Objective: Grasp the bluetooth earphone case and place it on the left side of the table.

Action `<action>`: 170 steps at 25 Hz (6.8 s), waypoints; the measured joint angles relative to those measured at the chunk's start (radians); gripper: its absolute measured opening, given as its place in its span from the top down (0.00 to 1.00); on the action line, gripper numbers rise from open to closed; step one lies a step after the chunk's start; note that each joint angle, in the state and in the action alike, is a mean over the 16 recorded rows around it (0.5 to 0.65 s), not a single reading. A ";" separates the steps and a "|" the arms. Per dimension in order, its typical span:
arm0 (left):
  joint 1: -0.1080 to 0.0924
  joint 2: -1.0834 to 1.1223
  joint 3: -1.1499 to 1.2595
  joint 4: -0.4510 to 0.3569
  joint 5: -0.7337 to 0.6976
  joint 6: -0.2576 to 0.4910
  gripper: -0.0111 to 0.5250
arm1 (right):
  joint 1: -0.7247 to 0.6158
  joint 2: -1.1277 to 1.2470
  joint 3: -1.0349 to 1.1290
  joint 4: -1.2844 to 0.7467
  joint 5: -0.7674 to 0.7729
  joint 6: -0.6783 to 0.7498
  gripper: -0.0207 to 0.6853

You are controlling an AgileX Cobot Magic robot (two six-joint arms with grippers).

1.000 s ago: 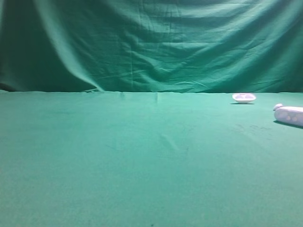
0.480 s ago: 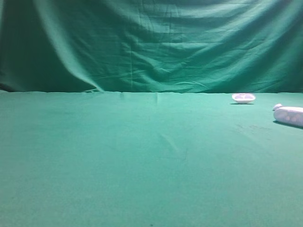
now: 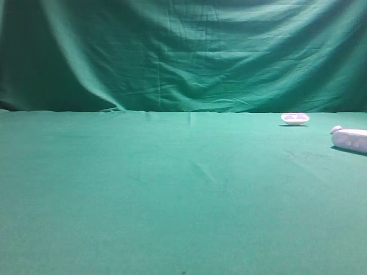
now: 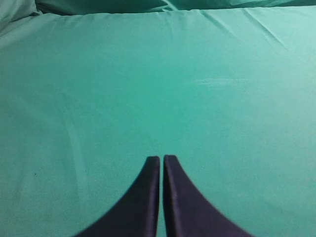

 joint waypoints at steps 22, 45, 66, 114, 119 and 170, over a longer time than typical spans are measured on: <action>0.000 0.000 0.000 0.000 0.000 0.000 0.98 | 0.112 0.674 -0.354 0.004 0.111 -0.319 0.18; 0.000 0.000 0.000 0.000 0.000 0.000 0.98 | 0.113 0.853 -0.437 -0.012 0.050 -0.322 0.42; 0.000 0.000 0.000 0.000 0.000 0.000 0.98 | 0.493 0.985 -1.087 0.015 0.307 -0.316 0.51; 0.000 0.000 0.000 0.000 0.000 0.000 0.98 | 0.752 0.971 -1.480 -0.005 0.556 -0.083 0.96; 0.000 0.000 0.000 0.000 0.000 0.000 0.98 | 0.713 0.797 -1.347 -0.017 0.577 -0.014 0.97; 0.000 0.000 0.000 0.000 0.000 0.000 0.98 | 0.182 -0.874 0.476 -0.106 -0.182 0.084 0.97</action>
